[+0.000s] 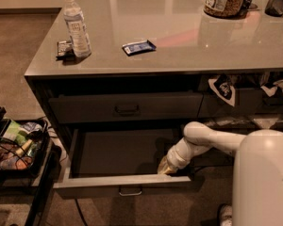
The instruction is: Open middle drawer
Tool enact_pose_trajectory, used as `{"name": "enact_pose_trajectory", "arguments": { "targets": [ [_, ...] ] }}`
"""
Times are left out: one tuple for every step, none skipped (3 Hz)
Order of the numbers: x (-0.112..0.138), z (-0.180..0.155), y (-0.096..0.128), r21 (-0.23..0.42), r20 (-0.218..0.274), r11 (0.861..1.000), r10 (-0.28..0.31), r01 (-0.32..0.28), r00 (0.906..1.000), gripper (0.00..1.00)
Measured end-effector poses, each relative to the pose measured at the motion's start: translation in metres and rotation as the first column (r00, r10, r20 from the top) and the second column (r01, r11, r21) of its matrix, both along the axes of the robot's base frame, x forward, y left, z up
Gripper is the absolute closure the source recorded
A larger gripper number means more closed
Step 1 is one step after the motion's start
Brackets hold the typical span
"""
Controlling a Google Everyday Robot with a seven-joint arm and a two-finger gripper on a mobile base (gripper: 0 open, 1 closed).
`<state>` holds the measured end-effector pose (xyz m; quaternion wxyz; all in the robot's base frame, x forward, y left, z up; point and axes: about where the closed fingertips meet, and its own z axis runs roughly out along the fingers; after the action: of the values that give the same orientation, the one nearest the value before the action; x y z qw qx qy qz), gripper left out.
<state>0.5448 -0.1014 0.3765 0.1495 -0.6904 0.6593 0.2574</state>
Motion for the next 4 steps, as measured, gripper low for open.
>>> {"name": "enact_pose_trajectory", "arguments": {
  "targets": [
    [-0.019, -0.001, 0.0, 0.004, -0.008, 1.0, 0.002, -0.002, 1.0, 1.0],
    [-0.035, -0.004, 0.003, 0.004, 0.032, 1.0, -0.02, 0.02, 0.9993, 1.0],
    [-0.072, -0.007, 0.007, -0.013, 0.103, 0.998, -0.053, 0.055, 0.9933, 1.0],
    [-0.072, -0.007, 0.007, -0.013, 0.103, 0.998, -0.053, 0.055, 0.9933, 1.0]
  ]
}}
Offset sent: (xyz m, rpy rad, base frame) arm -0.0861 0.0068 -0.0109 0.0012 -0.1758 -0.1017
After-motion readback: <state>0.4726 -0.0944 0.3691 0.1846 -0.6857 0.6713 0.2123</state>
